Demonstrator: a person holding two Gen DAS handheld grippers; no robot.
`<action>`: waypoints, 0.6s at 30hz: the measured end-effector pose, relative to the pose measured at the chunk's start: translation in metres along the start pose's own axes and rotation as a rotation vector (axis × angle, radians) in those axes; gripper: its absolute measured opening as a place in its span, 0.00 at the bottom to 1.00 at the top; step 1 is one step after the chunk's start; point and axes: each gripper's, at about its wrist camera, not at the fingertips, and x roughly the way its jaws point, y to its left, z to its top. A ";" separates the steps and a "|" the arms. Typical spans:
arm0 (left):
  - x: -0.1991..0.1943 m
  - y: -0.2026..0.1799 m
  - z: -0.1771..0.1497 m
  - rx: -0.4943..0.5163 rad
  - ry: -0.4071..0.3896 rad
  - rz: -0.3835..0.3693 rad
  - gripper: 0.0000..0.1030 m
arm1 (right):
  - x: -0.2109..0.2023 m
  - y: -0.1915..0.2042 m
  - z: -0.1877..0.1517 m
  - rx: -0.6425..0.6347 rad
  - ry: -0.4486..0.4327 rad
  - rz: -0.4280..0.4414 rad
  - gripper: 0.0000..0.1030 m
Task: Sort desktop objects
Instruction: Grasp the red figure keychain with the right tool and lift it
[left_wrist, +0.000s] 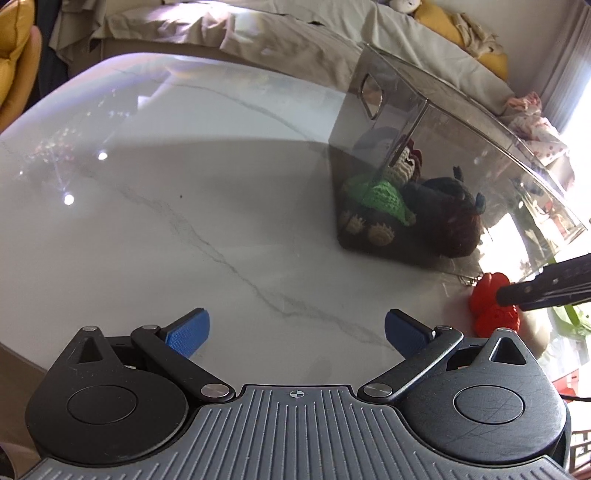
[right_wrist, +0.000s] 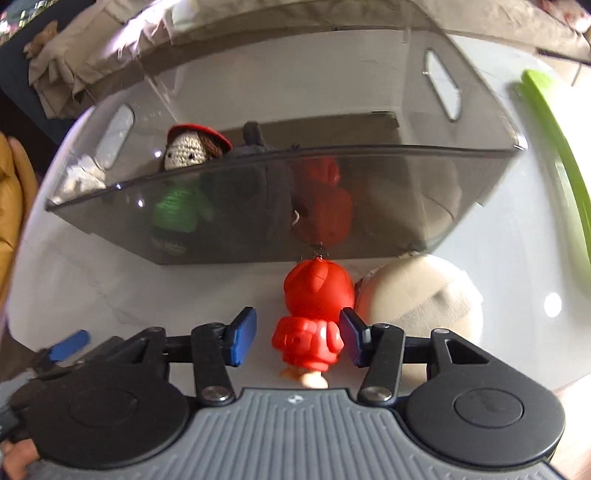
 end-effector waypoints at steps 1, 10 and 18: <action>0.000 0.000 0.001 -0.003 -0.002 -0.002 1.00 | 0.004 0.005 0.001 -0.023 0.008 -0.032 0.52; 0.002 0.003 0.002 -0.022 -0.001 -0.024 1.00 | 0.000 0.014 0.001 -0.070 0.005 -0.084 0.50; 0.003 0.004 0.002 -0.030 0.005 -0.028 1.00 | -0.065 -0.005 -0.012 -0.030 -0.035 0.136 0.29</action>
